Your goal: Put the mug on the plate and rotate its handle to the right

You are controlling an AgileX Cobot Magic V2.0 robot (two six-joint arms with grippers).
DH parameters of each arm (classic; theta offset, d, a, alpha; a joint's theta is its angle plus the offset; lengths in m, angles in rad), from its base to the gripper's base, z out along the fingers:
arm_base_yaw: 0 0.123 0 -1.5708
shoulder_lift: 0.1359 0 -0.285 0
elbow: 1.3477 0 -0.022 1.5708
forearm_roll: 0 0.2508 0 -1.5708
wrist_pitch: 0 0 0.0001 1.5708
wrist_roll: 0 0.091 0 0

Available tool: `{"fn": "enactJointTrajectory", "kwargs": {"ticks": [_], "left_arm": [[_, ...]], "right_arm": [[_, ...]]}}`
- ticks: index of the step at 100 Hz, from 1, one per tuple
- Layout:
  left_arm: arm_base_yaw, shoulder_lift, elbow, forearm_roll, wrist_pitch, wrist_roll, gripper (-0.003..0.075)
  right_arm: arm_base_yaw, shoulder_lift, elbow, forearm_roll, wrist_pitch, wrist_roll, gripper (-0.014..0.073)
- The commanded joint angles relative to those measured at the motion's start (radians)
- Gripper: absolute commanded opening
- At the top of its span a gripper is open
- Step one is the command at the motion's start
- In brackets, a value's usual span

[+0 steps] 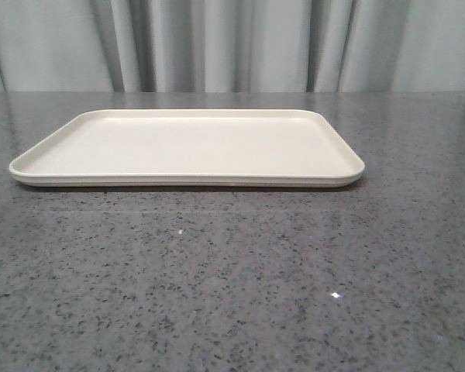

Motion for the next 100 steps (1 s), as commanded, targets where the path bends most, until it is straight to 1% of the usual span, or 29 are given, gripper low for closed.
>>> {"fn": "enactJointTrajectory", "kwargs": {"ticks": [1,12,21,33,52,59,64,87,94,100], "left_arm": [[-0.001,0.026,-0.033,-0.01,-0.039,-0.001,-0.0018],[-0.001,0.039,-0.033,-0.018,-0.009,-0.001,-0.0015],[-0.001,0.051,-0.033,-0.024,-0.005,0.001,0.0024],[-0.001,0.06,-0.039,-0.03,0.007,0.001,0.0132],[-0.001,0.073,-0.044,-0.032,0.009,0.003,0.0363],[-0.001,0.073,-0.044,-0.032,0.011,0.003,0.0425],[-0.001,0.073,-0.044,-0.032,0.011,0.003,0.0453],[-0.001,0.073,-0.044,-0.022,0.066,0.06,0.0461],[-0.001,0.073,-0.044,-0.021,0.07,0.06,0.0461],[-0.001,0.073,-0.044,-0.021,0.072,0.06,0.0461]], "right_arm": [[-0.005,0.015,-0.035,0.0,-0.038,-0.014,-0.006],[-0.005,0.015,-0.035,0.0,-0.039,-0.014,-0.006],[-0.005,0.015,-0.035,0.0,-0.039,-0.014,-0.006],[-0.005,0.015,-0.035,0.0,-0.041,-0.014,-0.006],[-0.005,0.015,-0.035,0.0,-0.044,-0.014,-0.006],[-0.005,0.015,-0.035,0.0,-0.044,-0.014,-0.006],[-0.005,0.015,-0.035,0.0,-0.044,-0.014,-0.006],[-0.005,0.015,-0.035,0.0,-0.044,-0.014,-0.0054],[-0.005,0.015,-0.035,0.0,-0.044,-0.014,-0.0023],[-0.005,0.015,-0.035,0.0,-0.044,-0.014,0.0031]]}}
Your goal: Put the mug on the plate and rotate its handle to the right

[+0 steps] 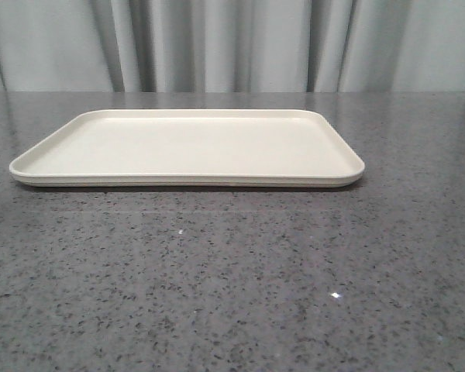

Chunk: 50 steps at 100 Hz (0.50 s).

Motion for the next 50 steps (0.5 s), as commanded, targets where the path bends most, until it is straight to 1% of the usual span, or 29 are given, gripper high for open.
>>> {"fn": "enactJointTrajectory", "kwargs": {"ticks": [1,18,30,37,50], "left_arm": [[-0.001,0.005,-0.036,-0.003,-0.064,0.004,0.0461],[-0.001,0.005,-0.036,0.022,-0.068,0.004,0.0461],[-0.001,0.005,-0.036,0.037,-0.068,0.004,0.0461],[-0.001,0.005,-0.036,0.037,-0.07,0.004,0.0461],[-0.001,0.005,-0.036,0.037,-0.07,0.004,0.0461]], "right_arm": [[-0.005,0.015,-0.035,0.0,-0.039,-0.009,0.0038],[-0.005,0.015,-0.035,0.0,-0.041,-0.009,0.0265],[-0.005,0.015,-0.035,0.0,-0.077,-0.009,0.039],[-0.005,0.015,-0.035,0.0,-0.105,-0.009,0.0427],[-0.005,0.015,-0.035,0.0,-0.159,-0.009,0.0435]]}}
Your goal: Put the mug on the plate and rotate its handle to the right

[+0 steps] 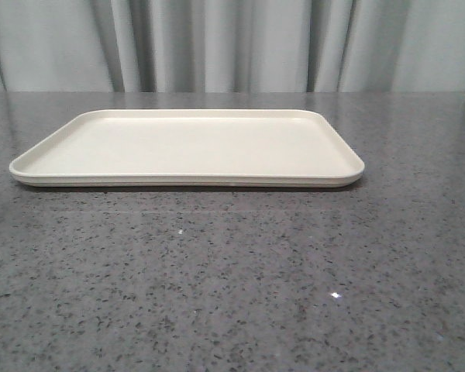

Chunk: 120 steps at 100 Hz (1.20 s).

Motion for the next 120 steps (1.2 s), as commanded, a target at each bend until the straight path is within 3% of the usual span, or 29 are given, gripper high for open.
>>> {"fn": "enactJointTrajectory", "kwargs": {"ticks": [1,76,120], "left_arm": [[-0.001,0.005,-0.036,0.0,-0.075,0.004,0.0461],[-0.001,0.005,-0.036,0.0,-0.075,0.004,0.0461],[-0.001,0.005,-0.081,0.039,0.011,0.004,0.0461]], "right_arm": [[-0.005,0.015,-0.035,0.0,-0.08,-0.007,0.0435],[-0.005,0.015,-0.036,-0.001,-0.094,-0.007,0.0435],[-0.005,0.021,-0.038,-0.001,-0.051,-0.06,0.0435]]}}
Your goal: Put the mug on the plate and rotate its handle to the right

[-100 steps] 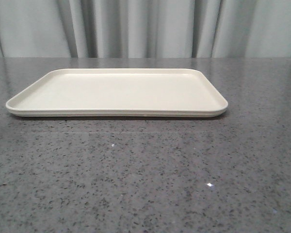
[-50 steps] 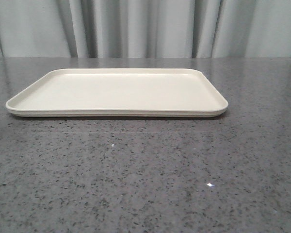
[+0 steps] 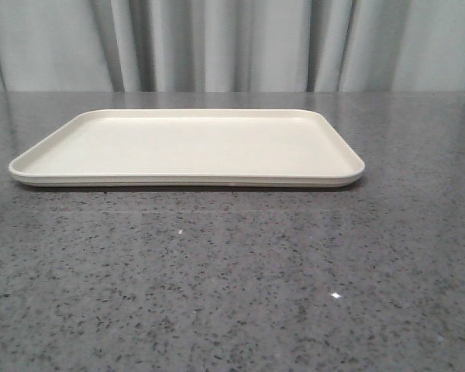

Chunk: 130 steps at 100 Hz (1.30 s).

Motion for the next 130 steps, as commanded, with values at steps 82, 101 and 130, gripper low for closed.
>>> {"fn": "enactJointTrajectory", "kwargs": {"ticks": [82,101,130], "left_arm": [[-0.001,0.256,-0.349,0.151,0.412,0.021,0.0461],[-0.001,0.257,-0.322,0.135,0.412,0.021,0.0461],[-0.001,0.257,-0.157,0.121,0.412,0.021,0.0461]], "right_arm": [[-0.005,0.045,-0.033,-0.003,0.035,-0.023,0.0435],[-0.005,0.045,-0.033,-0.003,0.047,-0.023,0.0435],[-0.005,0.045,-0.033,-0.003,0.053,-0.023,0.0435]]}}
